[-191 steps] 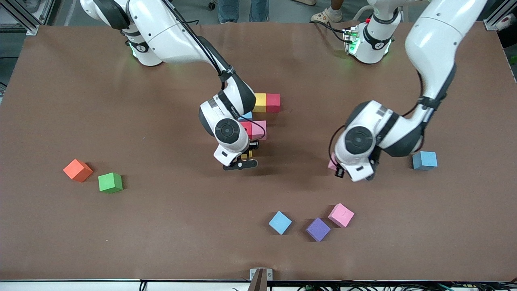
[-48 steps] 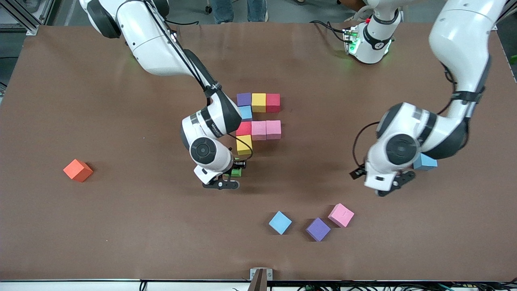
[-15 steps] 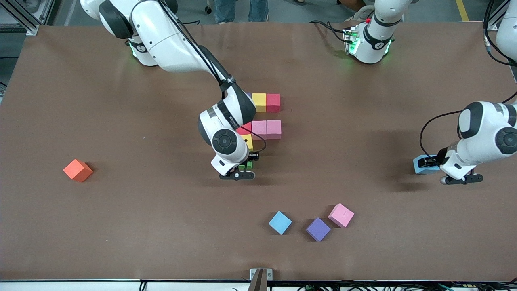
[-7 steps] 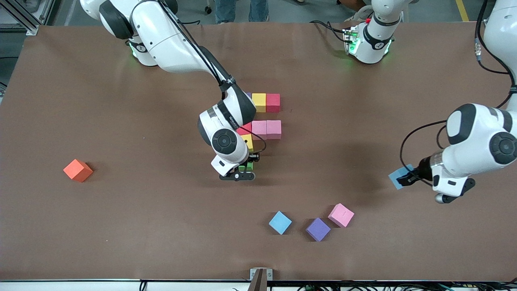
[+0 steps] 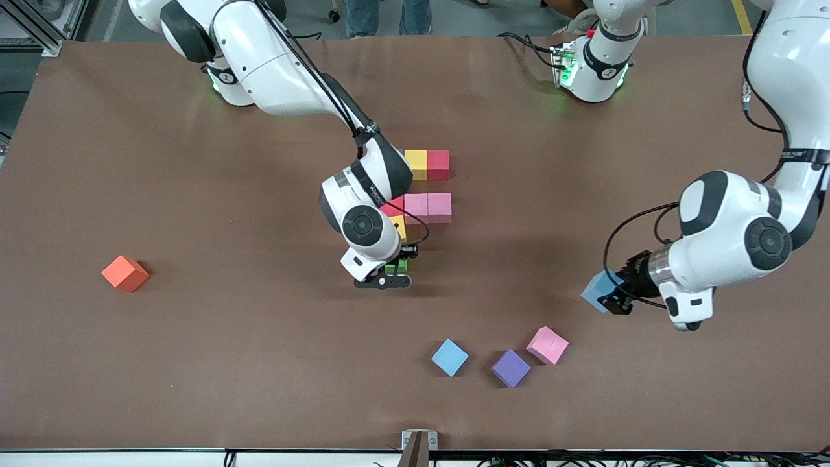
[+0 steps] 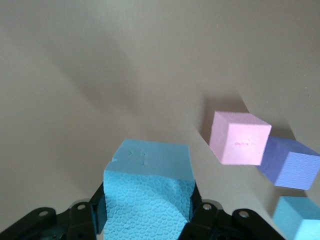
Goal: Arrange 11 blocks into digit 3
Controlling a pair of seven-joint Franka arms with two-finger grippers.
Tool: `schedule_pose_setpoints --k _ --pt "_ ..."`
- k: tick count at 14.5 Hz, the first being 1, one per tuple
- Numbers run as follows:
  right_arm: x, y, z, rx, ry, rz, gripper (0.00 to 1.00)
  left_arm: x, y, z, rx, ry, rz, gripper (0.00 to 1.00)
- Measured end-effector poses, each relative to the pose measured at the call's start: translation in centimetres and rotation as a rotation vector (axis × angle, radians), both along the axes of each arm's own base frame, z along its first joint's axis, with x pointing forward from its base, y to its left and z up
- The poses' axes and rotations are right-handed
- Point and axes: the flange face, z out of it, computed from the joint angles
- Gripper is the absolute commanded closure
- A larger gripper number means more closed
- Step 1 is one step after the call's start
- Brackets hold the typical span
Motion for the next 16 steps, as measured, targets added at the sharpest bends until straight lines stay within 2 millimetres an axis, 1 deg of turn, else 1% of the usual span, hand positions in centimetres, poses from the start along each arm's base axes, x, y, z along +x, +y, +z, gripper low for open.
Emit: schedule_pose_setpoints --k 3,6,7,8,9,10,11,12,13,14,16 --pt "0.0 0.0 0.0 -0.001 0.0 0.0 0.0 -0.7 -5.4 -0.2 -0.005 0.049 0.184 0.78" --pt "0.3 -0.1 0.4 0.001 -0.009 -0.003 0.0 -1.4 -10.1 -0.2 -0.022 0.074 0.348 0.78" --pt "0.7 -0.2 1.0 0.004 -0.019 -0.005 0.0 -1.6 -11.6 -0.3 -0.037 0.074 0.397 0.78" --pt "1.2 -0.5 2.0 0.007 -0.027 -0.011 0.0 -1.9 -13.1 -0.4 -0.052 0.075 0.442 0.78" --pt "2.0 -1.1 3.5 0.013 -0.037 -0.024 0.0 -2.1 -14.4 -0.7 -0.062 0.078 0.485 0.78" --pt "3.3 -2.4 5.7 0.021 -0.047 -0.047 0.0 -2.4 -15.7 -1.3 -0.064 0.082 0.526 0.78" --pt "4.7 -4.3 8.3 0.031 -0.056 -0.076 0.0 -2.8 -17.0 -2.0 -0.061 0.085 0.559 0.78" --pt "6.2 -6.9 11.1 0.042 -0.067 -0.112 0.0 -3.3 -18.5 -2.8 -0.057 0.084 0.59 0.78" --pt "7.6 -9.8 13.6 0.051 -0.078 -0.153 0.0 -3.8 -20.0 -3.7 -0.054 0.083 0.618 0.78" --pt "9.1 -13.3 15.9 0.058 -0.088 -0.2 0.0 -4.4 -21.6 -4.6 -0.053 0.083 0.644 0.78" --pt "11.7 -21.4 19.4 0.066 -0.102 -0.296 0.0 -5.9 -24.7 -6.3 -0.04 0.095 0.688 0.78"
